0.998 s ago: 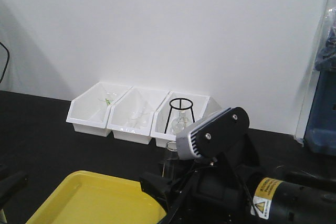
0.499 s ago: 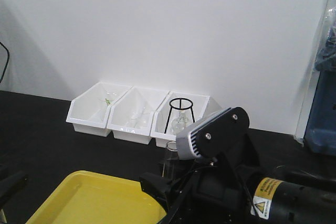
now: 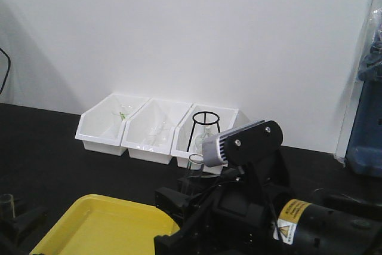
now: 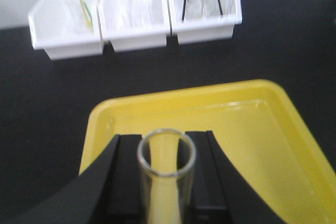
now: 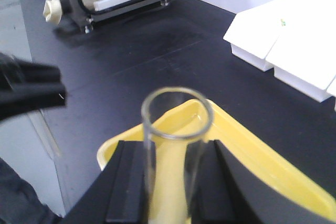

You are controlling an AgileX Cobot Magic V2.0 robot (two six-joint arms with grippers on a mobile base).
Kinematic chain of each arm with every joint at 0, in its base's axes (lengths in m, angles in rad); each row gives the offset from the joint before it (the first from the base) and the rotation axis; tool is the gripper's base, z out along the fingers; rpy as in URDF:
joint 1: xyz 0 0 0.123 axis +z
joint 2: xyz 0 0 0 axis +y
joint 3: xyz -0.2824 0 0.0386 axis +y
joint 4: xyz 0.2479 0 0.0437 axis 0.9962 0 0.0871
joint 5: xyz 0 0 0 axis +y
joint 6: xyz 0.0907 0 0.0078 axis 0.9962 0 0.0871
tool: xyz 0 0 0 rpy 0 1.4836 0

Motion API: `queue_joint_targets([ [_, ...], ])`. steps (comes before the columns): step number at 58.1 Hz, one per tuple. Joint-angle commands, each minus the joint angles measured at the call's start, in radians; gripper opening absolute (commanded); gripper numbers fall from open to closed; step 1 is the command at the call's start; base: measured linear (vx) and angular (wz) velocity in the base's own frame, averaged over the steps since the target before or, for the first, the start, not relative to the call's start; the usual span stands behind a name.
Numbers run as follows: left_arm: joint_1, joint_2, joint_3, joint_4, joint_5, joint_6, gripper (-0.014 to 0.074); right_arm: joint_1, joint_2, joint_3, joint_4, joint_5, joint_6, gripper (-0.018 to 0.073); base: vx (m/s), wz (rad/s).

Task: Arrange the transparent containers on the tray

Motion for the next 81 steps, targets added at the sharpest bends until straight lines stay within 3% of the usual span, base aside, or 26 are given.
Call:
queue_joint_targets([
  [1,-0.002,0.088,-0.085,0.003,-0.066,-0.008,0.0066,-0.021,0.014,-0.046,0.002,-0.095,0.108,0.0020,0.00,0.00],
  [7,-0.001,0.233,-0.198,0.004,-0.026,-0.007,0.0066,-0.092,0.097,-0.108,0.018,-0.016,0.214,0.0020,0.00,0.00],
  [21,0.027,0.499,-0.395,0.004,0.047,-0.008,0.0066,-0.185,0.293,-0.313,0.063,0.138,0.216,0.0020,0.00,0.00],
  [38,0.081,0.684,-0.457,0.003,0.059,-0.007,0.0066,-0.183,0.483,-0.408,0.154,0.166,0.212,0.0020,0.00,0.00],
  [68,0.081,0.864,-0.457,0.003,-0.013,-0.007,0.0091,-0.183,0.669,-0.408,0.284,0.121,0.212,0.0025,0.00,0.00],
  [81,0.081,0.904,-0.457,0.003,-0.028,-0.008,0.0201,-0.183,0.708,-0.408,0.317,0.145,0.212,0.0070,0.00,0.00],
])
